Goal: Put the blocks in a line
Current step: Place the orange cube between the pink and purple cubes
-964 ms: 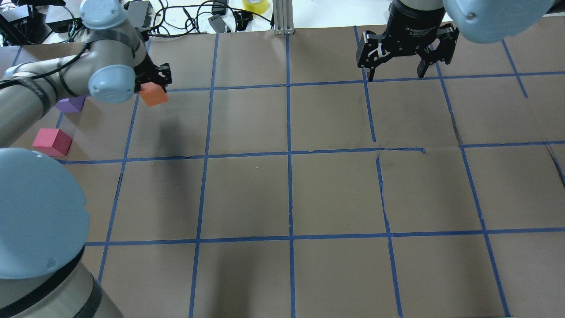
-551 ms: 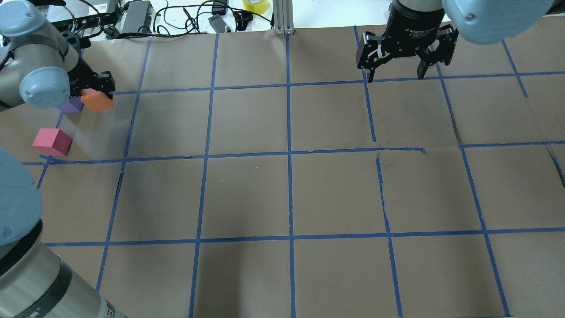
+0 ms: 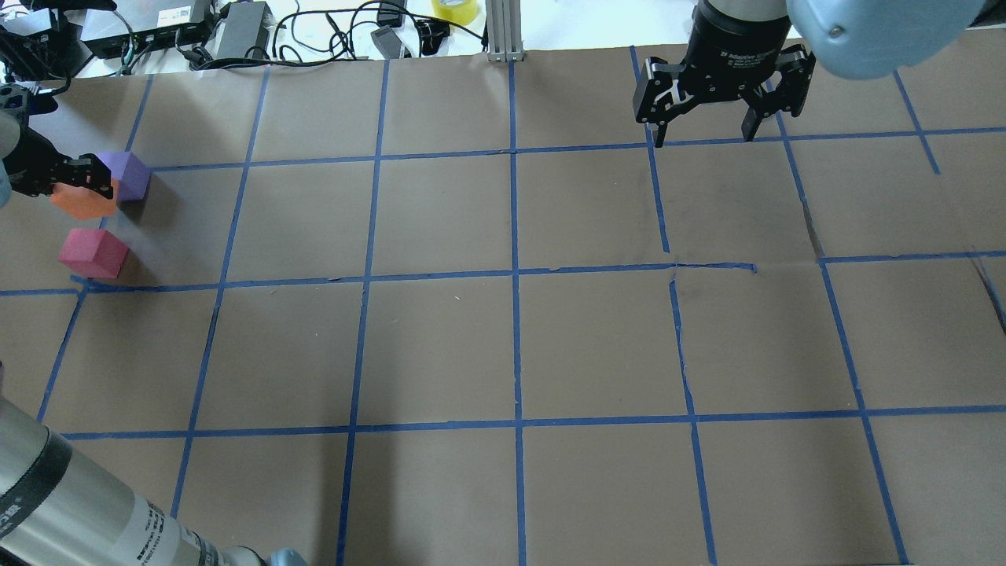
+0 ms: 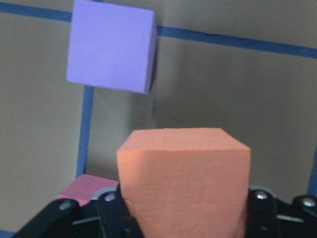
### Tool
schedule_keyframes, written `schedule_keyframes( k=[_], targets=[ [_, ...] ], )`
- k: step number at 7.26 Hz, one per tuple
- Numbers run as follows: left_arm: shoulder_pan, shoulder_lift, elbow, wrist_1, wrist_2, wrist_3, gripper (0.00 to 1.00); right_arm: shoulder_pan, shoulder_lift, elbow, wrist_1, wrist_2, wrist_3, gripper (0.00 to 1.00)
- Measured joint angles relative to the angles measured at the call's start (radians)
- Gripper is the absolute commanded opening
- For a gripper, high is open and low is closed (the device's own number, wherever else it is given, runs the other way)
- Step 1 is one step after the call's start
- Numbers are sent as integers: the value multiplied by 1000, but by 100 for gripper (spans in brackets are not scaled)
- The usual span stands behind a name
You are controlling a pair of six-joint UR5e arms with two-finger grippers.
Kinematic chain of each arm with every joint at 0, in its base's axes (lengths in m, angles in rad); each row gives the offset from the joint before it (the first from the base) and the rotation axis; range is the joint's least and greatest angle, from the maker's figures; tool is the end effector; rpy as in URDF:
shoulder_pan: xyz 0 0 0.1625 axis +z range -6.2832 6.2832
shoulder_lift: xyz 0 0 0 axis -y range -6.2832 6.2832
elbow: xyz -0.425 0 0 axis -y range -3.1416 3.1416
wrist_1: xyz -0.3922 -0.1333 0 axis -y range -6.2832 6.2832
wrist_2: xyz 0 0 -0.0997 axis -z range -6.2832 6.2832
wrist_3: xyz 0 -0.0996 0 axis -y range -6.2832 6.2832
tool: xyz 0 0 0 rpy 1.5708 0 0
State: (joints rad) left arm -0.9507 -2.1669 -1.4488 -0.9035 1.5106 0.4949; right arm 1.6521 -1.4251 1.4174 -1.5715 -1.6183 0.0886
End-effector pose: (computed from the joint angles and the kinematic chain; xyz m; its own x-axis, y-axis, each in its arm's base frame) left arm 0.2960 -0.6543 0.2567 -0.9916 -0.1229 -0.0392 -0.1129 0.9739 -0.1970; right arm 0.1732 -0.5421 0.4874 -0.9989 0.0078 0.0466 0.0072 0.9999 -0.0126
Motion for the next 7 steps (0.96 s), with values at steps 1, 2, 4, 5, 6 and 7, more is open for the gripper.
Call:
schedule_keyframes(
  k=[1,2,4,5,6,7],
  targets=[
    [6,-32,42,-9,-1,18,0,0,0,0,-3,1,0,100],
    [8,-48,54,-23,0,26,0,0,0,0,-4,2,0,100],
    [9,-41,27,-65,6,34,0,0,-1,0,-5,2,-1,100],
    [9,-36,18,-77,7,44,0,0,-1,0,-5,1,-1,100],
    [9,-38,17,-80,14,79,0,0,0,0,-5,0,-1,100],
    [9,-43,21,-80,28,128,0,0,0,0,-5,0,-1,100]
  ],
)
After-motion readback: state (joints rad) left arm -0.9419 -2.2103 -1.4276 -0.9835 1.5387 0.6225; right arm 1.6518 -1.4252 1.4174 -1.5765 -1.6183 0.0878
